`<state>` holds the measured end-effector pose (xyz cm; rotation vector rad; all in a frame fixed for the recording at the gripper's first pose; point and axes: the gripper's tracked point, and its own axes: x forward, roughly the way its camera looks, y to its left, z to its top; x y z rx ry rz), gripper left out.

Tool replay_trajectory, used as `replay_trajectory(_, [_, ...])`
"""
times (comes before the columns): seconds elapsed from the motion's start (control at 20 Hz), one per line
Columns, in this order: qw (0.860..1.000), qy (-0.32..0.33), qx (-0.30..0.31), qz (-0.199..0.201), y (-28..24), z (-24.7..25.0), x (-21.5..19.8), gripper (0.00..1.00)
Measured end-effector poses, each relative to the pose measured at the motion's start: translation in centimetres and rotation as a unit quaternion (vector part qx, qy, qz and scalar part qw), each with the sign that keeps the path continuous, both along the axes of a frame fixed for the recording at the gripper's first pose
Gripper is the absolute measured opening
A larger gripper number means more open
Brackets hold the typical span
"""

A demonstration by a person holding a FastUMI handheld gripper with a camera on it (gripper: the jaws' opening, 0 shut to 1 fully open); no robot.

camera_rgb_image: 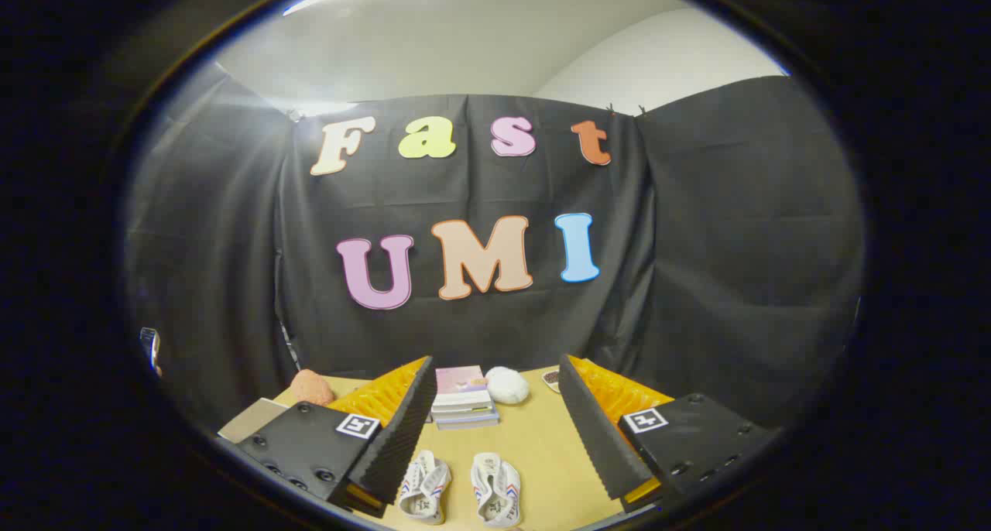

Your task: Open the storage box then place both shoes into the box .Put the left shoe in first, then the right shoe, with the right side of both shoes facing outward in a uniform manner.

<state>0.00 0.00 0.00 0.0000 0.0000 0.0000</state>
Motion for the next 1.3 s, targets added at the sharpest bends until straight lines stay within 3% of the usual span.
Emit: replay_trajectory(1.3, [0.999, 0.037, 0.012, 0.005, 2.4, -2.0, 2.4, 0.99])
